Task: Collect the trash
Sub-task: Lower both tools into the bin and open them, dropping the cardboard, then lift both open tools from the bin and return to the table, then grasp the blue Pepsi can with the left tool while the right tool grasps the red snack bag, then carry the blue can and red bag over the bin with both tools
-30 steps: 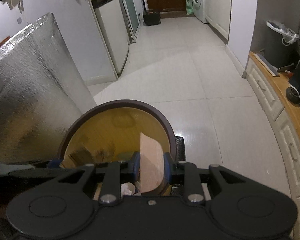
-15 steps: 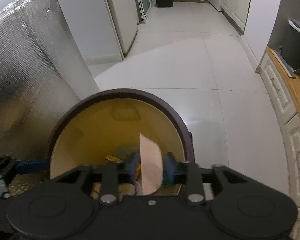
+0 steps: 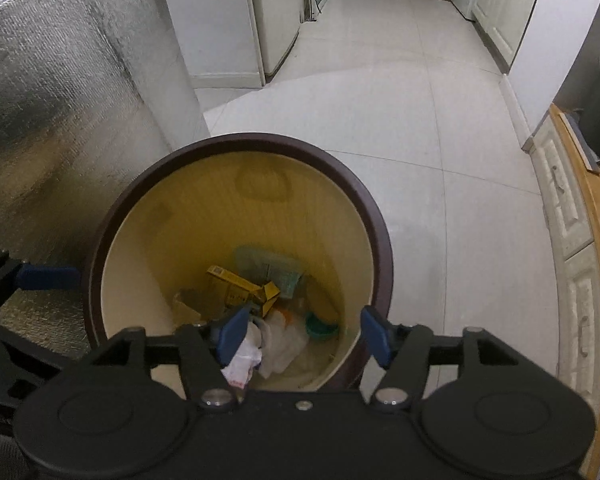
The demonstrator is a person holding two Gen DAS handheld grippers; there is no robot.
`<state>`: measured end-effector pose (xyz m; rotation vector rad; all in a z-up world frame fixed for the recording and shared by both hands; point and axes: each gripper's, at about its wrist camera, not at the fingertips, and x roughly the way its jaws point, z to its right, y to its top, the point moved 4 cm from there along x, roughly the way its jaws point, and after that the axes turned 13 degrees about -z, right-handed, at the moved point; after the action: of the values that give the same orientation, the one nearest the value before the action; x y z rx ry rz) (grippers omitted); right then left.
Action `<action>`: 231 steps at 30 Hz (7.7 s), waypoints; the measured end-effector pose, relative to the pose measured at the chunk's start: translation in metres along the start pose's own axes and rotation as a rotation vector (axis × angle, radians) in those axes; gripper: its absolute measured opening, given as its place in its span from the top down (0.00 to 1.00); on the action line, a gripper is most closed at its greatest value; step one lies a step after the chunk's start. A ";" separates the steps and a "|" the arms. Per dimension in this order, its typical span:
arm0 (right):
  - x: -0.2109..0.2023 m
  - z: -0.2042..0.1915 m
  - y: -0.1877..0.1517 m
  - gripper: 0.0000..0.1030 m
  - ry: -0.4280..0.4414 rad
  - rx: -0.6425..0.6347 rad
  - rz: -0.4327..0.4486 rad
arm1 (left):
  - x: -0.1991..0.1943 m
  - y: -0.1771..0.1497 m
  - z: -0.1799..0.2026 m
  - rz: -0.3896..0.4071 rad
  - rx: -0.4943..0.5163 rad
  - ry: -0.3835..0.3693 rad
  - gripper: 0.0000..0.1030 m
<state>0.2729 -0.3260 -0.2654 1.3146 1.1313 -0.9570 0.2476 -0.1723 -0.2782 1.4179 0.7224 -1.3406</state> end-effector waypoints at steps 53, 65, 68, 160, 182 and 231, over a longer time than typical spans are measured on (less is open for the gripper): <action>-0.164 0.019 -0.131 0.00 -0.097 0.093 0.358 | -0.156 -0.078 0.028 0.279 0.052 0.062 0.00; -0.234 -0.008 -0.134 0.00 -0.109 0.042 0.555 | -0.247 -0.091 0.036 0.501 0.085 0.063 0.00; -0.253 -0.022 -0.129 0.00 -0.085 0.014 0.619 | -0.273 -0.094 0.030 0.563 0.084 0.077 0.00; -0.114 -0.387 0.335 0.21 0.154 -0.765 0.488 | -0.287 0.107 -0.379 0.708 -0.039 0.343 0.79; -0.146 -0.328 0.219 0.42 0.169 -0.462 0.502 | -0.288 0.035 -0.314 0.698 -0.088 0.259 0.82; -0.229 -0.283 0.084 0.47 0.262 -0.482 0.600 | -0.319 -0.053 -0.209 0.712 -0.181 0.182 0.77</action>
<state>0.2835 -0.0597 -0.0039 1.2785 0.9870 -0.0632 0.2080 0.1052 -0.0136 1.4651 0.3757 -0.5859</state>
